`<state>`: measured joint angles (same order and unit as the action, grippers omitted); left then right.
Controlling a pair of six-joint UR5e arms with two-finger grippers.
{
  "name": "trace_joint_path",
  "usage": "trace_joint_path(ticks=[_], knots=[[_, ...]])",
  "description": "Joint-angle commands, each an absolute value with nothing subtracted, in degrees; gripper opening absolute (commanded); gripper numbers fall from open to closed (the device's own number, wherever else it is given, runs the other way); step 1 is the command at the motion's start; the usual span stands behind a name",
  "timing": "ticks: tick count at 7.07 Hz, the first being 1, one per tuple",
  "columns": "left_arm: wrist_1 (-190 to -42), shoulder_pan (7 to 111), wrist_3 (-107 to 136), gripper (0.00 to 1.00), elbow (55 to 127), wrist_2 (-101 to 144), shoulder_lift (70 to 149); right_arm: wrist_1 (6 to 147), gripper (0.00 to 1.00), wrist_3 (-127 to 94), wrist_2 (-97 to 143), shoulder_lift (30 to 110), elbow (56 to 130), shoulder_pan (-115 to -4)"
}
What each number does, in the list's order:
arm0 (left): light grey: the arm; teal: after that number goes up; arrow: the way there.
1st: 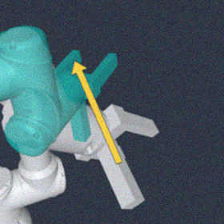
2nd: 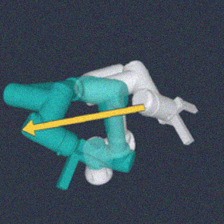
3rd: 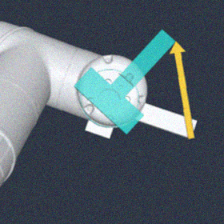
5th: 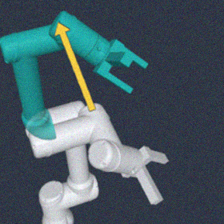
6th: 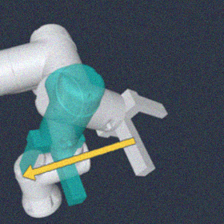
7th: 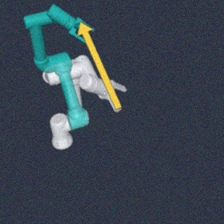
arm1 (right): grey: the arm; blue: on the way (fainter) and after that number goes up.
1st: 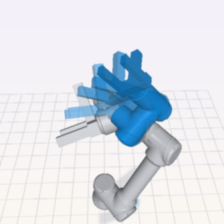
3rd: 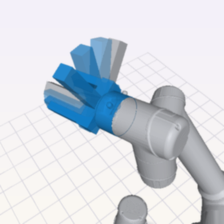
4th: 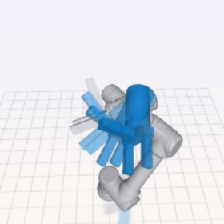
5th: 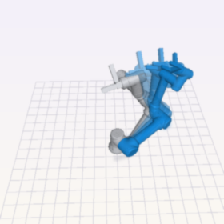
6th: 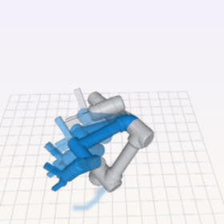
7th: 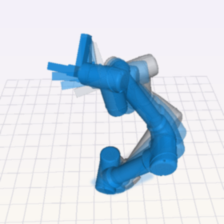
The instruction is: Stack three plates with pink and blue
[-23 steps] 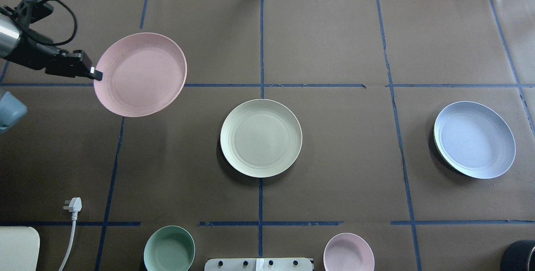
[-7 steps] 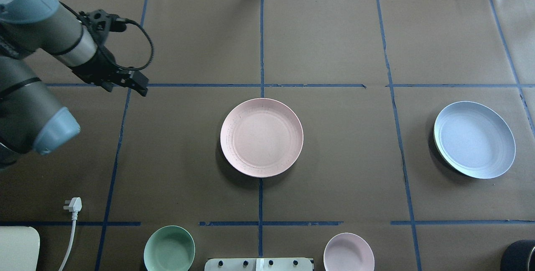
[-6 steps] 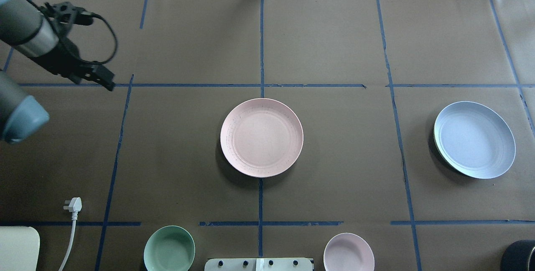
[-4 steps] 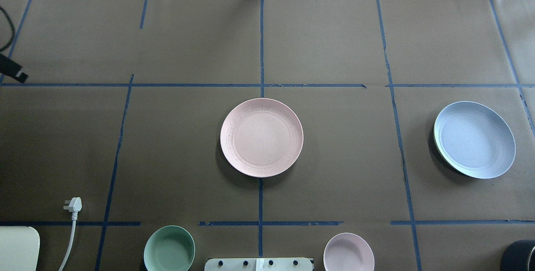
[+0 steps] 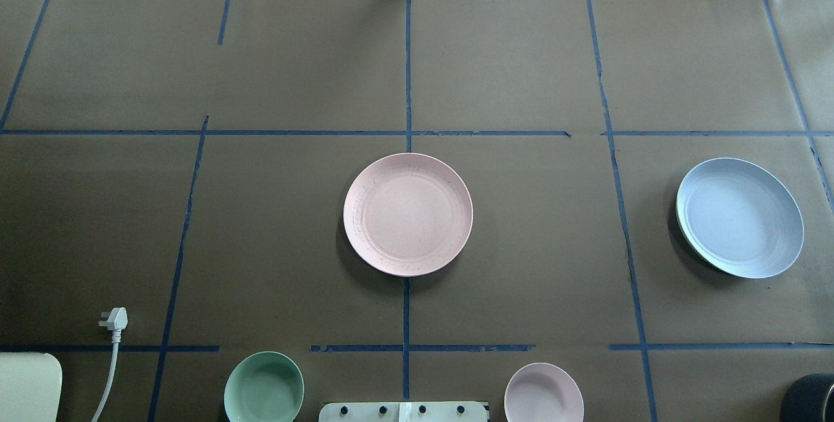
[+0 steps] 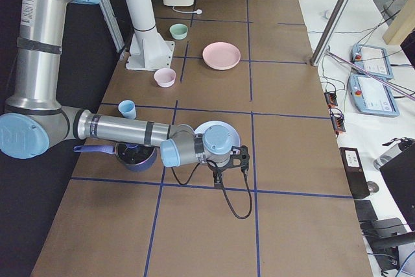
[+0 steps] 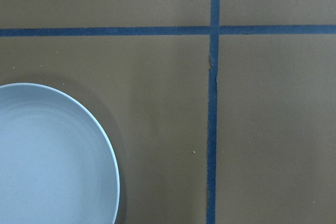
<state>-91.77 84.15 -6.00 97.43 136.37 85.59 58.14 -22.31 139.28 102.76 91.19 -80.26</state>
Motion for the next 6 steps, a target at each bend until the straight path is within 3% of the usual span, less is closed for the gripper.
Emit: trace_joint_path(ticks=[1,6], knots=[[-91.8,85.6,-6.2,1.00,97.7,138.7,84.0,38.3,1.00,-37.5,139.0,103.0,84.6,-72.7],[-91.8,86.2,-6.2,1.00,97.9,138.8,83.9,34.4,0.95,-40.3,137.4,100.6,81.3,-66.6]])
